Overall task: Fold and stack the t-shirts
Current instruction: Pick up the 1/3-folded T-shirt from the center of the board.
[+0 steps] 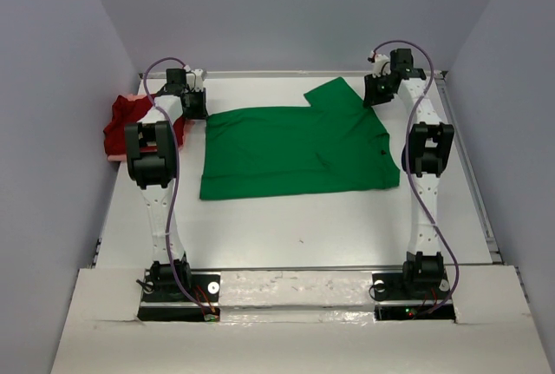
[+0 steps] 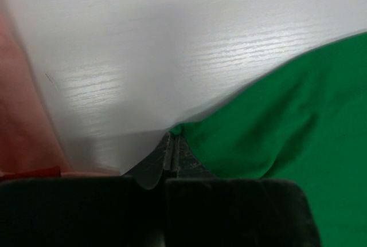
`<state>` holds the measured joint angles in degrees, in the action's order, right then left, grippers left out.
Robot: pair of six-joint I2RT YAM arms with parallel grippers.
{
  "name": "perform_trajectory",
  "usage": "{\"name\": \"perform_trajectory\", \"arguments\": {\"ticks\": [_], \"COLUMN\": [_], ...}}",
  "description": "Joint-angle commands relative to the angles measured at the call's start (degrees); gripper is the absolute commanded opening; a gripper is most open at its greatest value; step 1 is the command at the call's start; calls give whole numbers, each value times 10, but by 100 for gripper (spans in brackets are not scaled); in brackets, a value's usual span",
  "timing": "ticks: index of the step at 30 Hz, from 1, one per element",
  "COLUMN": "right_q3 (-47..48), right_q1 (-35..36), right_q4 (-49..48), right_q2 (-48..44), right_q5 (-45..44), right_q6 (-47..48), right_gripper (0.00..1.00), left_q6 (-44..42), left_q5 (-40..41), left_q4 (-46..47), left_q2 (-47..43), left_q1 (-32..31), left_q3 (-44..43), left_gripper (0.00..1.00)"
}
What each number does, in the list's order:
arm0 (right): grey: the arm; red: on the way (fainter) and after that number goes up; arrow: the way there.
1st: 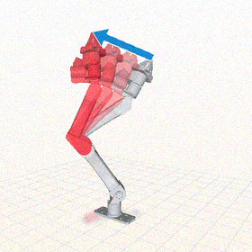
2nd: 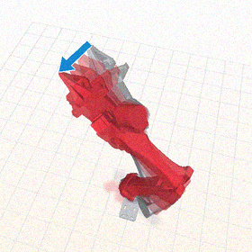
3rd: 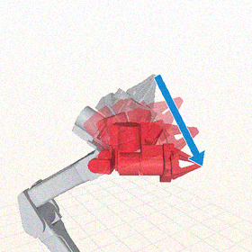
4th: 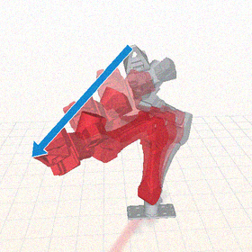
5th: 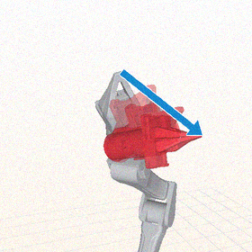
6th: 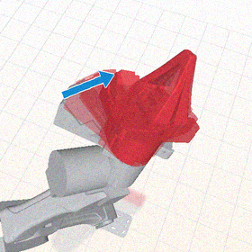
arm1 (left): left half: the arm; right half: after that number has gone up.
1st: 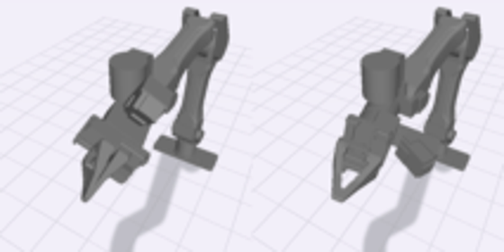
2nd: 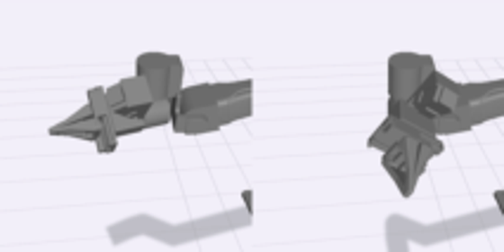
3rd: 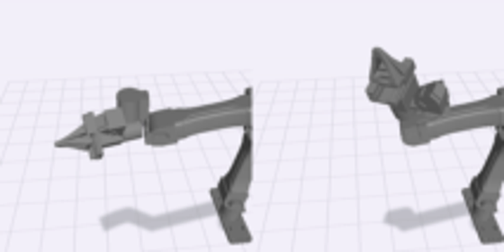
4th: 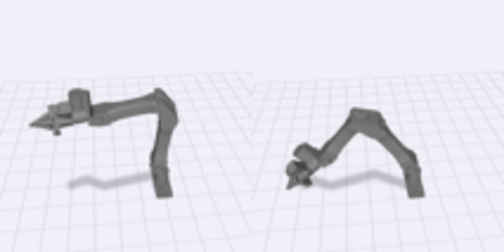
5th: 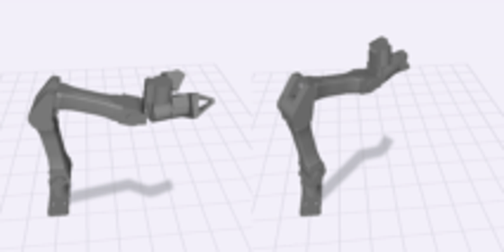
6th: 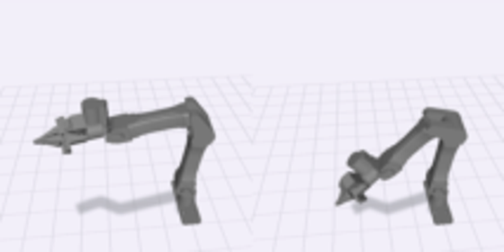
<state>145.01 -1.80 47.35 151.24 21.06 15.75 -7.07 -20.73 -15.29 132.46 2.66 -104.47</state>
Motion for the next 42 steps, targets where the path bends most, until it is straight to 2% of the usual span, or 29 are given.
{"name": "perform_trajectory", "arguments": {"ticks": [1,12,14,16,19,35,42], "right_q3": [2,38,43,42,44,35,-10], "right_q1": [-3,-3,-3,2,2,7,13], "right_q4": [-8,10,16,18,17,5,-7], "right_q2": [17,50,55,55,56,27,-14], "right_q5": [14,18,20,21,17,42,43], "right_q6": [14,19,21,22,23,32,43], "right_gripper": [39,36,32,17,0,0,0], "left_q6": [-8,-6,-6,-8,-7,-3,-13], "left_q5": [0,-13,-12,-12,-13,-19,-14], "left_q4": [3,3,3,3,2,-7,-22], "left_q2": [-41,-36,-36,-37,-37,-55,-69], "left_q1": [-2,-2,-3,-3,-3,-3,-3], "left_q3": [4,-3,-4,-3,-5,-50,-62], "left_gripper": [0,0,0,0,0,0,0]}}
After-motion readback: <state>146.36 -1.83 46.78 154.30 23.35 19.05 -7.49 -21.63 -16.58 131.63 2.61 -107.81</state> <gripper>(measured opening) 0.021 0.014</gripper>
